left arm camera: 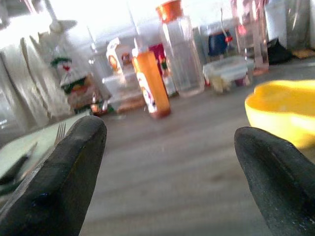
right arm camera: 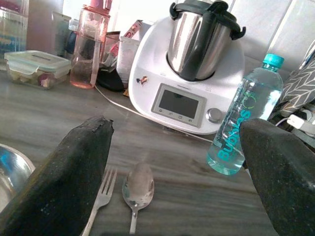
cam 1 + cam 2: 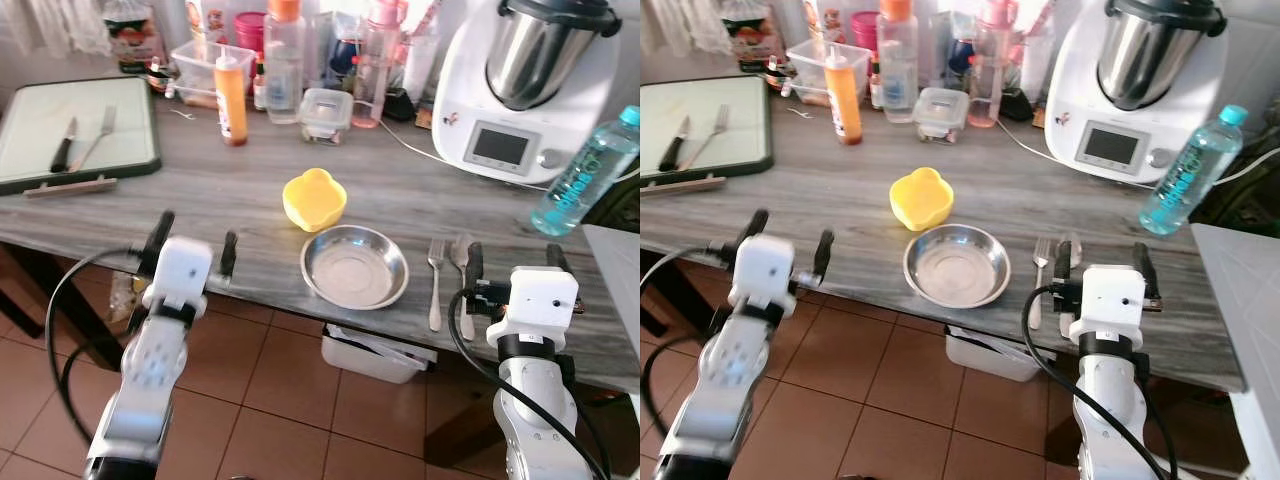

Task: Setting the table

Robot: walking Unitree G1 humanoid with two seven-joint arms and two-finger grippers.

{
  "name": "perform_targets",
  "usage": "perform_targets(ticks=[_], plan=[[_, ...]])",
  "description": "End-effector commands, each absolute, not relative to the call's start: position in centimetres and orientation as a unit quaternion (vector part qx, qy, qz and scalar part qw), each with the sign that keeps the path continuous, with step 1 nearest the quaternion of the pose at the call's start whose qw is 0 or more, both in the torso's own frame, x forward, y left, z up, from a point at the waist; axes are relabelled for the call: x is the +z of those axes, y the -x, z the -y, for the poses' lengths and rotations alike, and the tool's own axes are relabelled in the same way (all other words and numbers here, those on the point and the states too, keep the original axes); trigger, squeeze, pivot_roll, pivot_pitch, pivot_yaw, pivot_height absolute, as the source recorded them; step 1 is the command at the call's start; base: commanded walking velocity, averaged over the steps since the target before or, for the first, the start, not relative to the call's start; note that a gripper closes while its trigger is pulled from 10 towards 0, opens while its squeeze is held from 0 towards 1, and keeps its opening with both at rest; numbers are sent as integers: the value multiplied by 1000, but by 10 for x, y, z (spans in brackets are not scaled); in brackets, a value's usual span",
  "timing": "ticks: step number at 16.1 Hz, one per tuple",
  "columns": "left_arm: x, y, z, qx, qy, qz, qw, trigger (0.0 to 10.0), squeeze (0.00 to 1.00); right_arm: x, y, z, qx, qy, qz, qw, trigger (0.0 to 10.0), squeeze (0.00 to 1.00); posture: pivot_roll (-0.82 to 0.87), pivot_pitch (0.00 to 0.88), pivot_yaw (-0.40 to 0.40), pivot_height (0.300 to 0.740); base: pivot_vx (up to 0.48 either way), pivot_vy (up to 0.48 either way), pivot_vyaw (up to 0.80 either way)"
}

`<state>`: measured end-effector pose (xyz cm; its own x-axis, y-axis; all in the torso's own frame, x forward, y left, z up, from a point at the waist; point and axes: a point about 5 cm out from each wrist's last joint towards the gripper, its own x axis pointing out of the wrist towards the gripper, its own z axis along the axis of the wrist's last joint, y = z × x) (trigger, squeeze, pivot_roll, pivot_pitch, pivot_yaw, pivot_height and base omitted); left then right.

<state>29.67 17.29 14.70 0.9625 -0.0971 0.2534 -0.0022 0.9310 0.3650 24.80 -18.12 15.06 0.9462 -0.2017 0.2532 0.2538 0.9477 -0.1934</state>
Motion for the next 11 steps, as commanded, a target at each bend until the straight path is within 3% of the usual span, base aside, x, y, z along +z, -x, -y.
perform_targets(ticks=[1, 6, 11], plan=[[148, -301, -164, -44, -187, 136, 972, 10000, 0, 155, -245, 186, -129, 118, 126, 977, 10000, 67, 183, 65, -48, 740, 0, 0, 0], [152, -313, -147, -73, -169, 140, 973, 10000, 0, 154, -237, 196, -154, 128, 126, 972, 10000, 82, 133, 59, -23, 740, 0, 0, 0], [157, -322, -142, -74, -162, 142, 974, 10000, 0, 155, -233, 199, -161, 138, 124, 969, 10000, 82, 107, 54, -22, 740, -291, 0, 0]])
